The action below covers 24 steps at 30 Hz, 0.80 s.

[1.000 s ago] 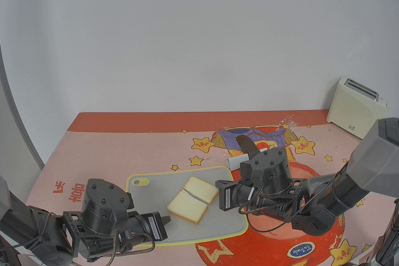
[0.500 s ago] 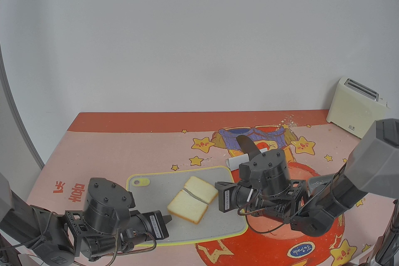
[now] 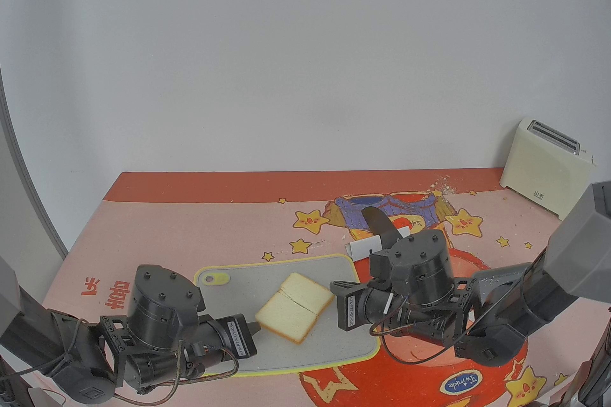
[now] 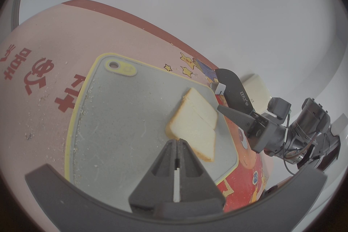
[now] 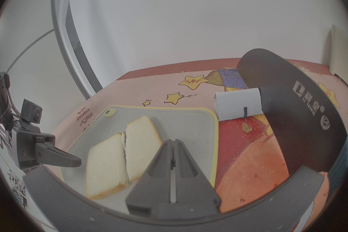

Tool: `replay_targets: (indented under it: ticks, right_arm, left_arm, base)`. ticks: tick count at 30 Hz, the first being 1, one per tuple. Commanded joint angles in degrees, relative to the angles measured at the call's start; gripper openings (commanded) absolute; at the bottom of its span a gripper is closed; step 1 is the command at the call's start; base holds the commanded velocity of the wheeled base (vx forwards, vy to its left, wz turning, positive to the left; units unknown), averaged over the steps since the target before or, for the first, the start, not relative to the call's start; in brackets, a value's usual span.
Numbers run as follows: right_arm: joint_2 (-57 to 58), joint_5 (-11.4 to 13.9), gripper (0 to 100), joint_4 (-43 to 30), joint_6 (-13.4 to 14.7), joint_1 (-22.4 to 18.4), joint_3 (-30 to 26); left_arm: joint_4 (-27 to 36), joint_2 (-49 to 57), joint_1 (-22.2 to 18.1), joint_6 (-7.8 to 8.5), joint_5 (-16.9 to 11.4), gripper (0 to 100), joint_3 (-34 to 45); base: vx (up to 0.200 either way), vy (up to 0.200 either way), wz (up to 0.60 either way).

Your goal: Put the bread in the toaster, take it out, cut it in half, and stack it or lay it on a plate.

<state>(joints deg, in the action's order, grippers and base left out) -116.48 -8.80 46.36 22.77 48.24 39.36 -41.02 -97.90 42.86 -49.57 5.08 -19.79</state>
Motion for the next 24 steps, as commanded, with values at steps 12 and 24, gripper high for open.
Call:
replay_targets:
  ticks: [12, 24]
  right_arm:
    - [-1.29, -2.54, 0, 0.48, 0.08, 0.45, 1.77]
    - [-3.4, -2.54, 0, 0.57, 1.13, 0.45, 2.56]
  left_arm:
    - [0.42, -0.18, -0.15, 0.0, -0.07, 0, -0.17]
    - [0.42, -1.41, -0.06, 0.0, -0.07, 0, -0.34]
  base:
    - [0.0, 0.0, 0.0]
    - [0.0, 0.0, 0.0]
